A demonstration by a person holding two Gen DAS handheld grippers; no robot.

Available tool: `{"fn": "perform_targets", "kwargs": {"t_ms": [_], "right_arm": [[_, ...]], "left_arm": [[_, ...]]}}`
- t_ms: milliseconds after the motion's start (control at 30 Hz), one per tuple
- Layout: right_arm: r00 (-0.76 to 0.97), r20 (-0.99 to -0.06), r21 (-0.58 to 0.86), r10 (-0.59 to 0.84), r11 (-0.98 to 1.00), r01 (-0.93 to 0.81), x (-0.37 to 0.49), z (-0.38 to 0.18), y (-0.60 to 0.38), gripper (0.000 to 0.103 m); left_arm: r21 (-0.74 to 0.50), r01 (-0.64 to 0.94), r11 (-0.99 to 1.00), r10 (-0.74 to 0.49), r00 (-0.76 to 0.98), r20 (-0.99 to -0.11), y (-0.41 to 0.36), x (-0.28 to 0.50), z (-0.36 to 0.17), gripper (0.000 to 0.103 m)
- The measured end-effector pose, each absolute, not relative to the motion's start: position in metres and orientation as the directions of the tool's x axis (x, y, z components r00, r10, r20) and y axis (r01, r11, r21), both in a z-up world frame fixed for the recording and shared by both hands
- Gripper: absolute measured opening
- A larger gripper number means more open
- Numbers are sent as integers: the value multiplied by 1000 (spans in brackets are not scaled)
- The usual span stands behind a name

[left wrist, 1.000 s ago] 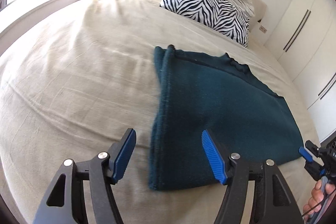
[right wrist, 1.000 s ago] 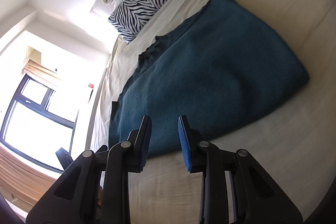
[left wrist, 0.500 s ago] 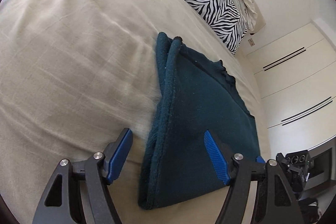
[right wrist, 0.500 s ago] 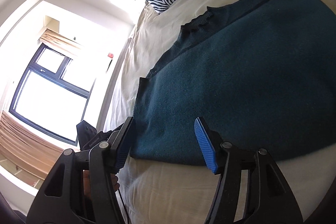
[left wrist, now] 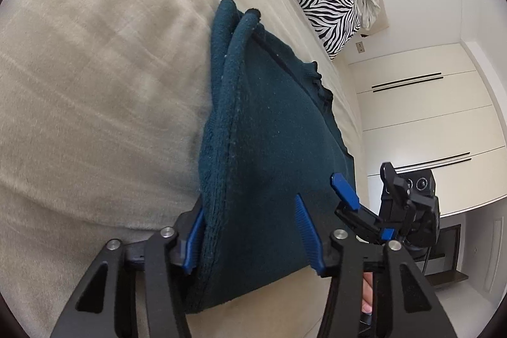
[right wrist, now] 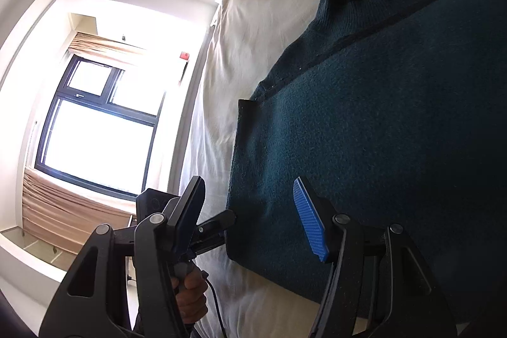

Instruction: Fold small clothes

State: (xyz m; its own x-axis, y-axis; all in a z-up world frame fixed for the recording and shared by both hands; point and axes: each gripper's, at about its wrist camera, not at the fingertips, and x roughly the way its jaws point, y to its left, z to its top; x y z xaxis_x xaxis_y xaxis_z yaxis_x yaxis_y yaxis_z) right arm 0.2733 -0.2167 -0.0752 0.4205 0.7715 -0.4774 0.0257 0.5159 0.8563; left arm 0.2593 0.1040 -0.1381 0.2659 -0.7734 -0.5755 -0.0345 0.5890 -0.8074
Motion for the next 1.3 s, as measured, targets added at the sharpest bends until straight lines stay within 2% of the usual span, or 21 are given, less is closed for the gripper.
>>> {"fn": "perform_targets", "kwargs": {"t_ms": [33,100,133,267,433,633,767,900,1033,1133,1233,1300], "right_arm": [[410,-475,860,778,510,29,280,-78,-211,58],[386,-475,864,791,501,37,294,-86,-200,58],[372,-476,866,797,498,43,299,-89,-195,58],[324,-529,842,785,535,78,317,-115,-184,56],[344,-487,865,803,498,60,319,-120,-188,54],[358,-432,899,828,426,98,313,-116,-212,56],[400,-362,931,842,347,111,306,-111,-254,56],[471,-301,954,829,267,139,296,-109,-313,61],[532,-260,965,806,208,157,287,-108,-372,62],[565,-247,969,787,182,168,281,-111,-408,68],[590,-233,970,773,141,198,274,-123,-444,69],[598,-230,969,768,123,215,269,-131,-454,69]], "left_arm": [[-818,-49,573,-782,264,-564,106,260,-142,38],[-832,-82,548,-792,267,-549,112,262,-151,14],[-836,-92,540,-795,270,-543,114,262,-154,13],[-853,-100,512,-807,285,-518,119,261,-157,13],[-868,-111,484,-812,313,-493,122,261,-150,12],[-854,-11,521,-800,342,-492,100,258,-104,12],[-828,97,552,-801,337,-494,56,262,-64,12],[-813,206,544,-826,300,-477,-9,264,-40,12],[-795,288,534,-844,228,-485,-88,266,-43,12],[-777,329,537,-843,181,-506,-140,267,-62,12],[-786,313,534,-843,123,-524,-170,268,-89,19],[-795,310,521,-850,100,-517,-178,264,-97,35]]}}
